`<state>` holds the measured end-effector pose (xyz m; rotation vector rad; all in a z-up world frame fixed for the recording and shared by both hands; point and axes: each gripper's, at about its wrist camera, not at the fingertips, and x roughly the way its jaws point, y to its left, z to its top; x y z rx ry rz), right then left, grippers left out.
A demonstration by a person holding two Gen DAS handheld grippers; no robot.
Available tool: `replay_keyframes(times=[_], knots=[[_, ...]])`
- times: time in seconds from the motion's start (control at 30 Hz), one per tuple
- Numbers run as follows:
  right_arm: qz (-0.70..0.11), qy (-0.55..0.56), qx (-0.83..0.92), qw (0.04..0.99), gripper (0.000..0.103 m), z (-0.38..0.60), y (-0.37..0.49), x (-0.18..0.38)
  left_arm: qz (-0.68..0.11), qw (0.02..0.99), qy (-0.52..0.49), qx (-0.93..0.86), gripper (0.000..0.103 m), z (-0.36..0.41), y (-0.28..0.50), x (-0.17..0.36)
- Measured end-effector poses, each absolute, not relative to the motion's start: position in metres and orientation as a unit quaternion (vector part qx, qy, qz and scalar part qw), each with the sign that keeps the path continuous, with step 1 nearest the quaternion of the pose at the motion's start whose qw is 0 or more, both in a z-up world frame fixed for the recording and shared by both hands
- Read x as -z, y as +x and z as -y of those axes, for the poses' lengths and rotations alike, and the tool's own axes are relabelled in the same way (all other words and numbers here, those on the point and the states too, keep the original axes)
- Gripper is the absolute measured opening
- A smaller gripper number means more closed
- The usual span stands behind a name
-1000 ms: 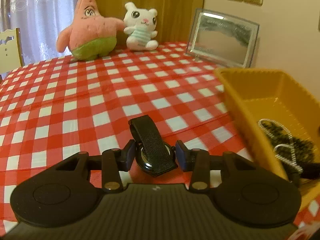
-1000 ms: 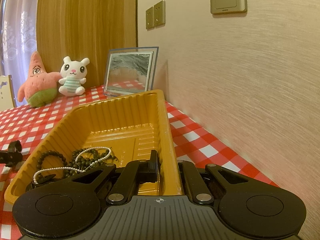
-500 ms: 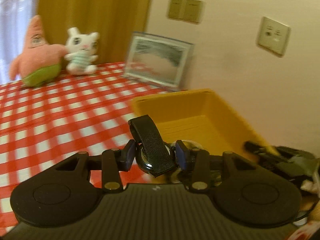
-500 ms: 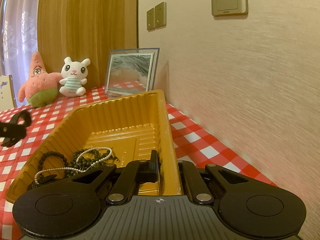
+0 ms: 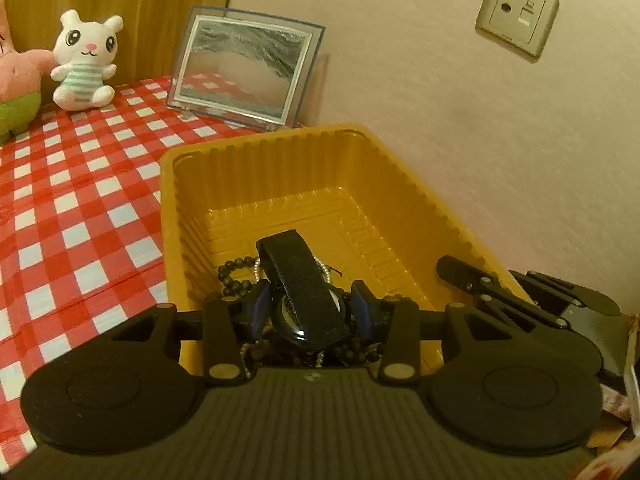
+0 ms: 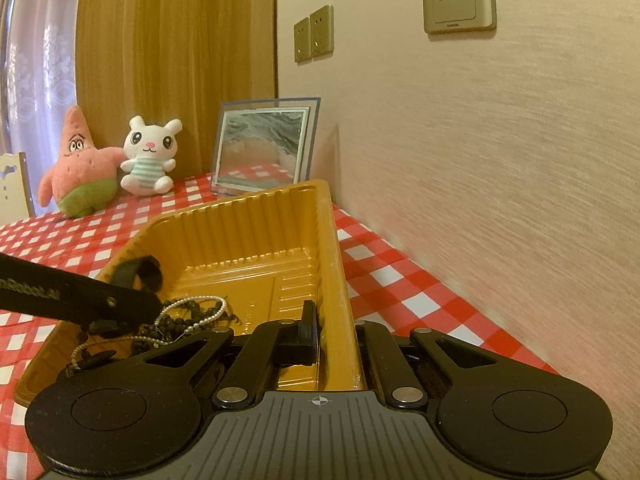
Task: Organize jewelry
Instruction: 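Carry the black watch into the orange tray and open the left gripper, then withdraw the left gripper while the right gripper releases the tray rim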
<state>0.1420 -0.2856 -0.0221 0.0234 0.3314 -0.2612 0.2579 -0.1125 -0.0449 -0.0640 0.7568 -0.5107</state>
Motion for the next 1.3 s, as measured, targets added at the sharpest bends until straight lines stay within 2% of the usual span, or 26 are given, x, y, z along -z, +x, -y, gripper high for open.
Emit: replay_keyframes(times=[0.03, 0.3, 0.6, 1.0, 1.3], knots=[[-0.164, 0.011, 0.130, 0.978, 0.004, 0.285, 0.142, 0.022, -0.363, 0.898, -0.032, 0.246, 0.037, 0.113, 0.258, 0.045], [-0.167, 0.010, 0.132, 0.977, 0.004, 0.285, 0.143, 0.022, -0.335, 0.911, -0.041, 0.239, 0.040, 0.102, 0.254, 0.028], [-0.168, 0.009, 0.132, 0.977, 0.004, 0.286, 0.145, 0.022, -0.319, 0.928, -0.053, 0.183, 0.041, 0.054, 0.238, 0.016], [-0.178, 0.001, 0.120, 0.977, 0.005, 0.284, 0.181, 0.018, -0.330, 0.940, -0.056, 0.067, 0.041, -0.019, 0.225, 0.023], [-0.195, 0.006, 0.075, 0.978, 0.005, 0.300, 0.215, 0.020, -0.339, 0.939, -0.053, 0.034, 0.045, -0.036, 0.213, 0.033]])
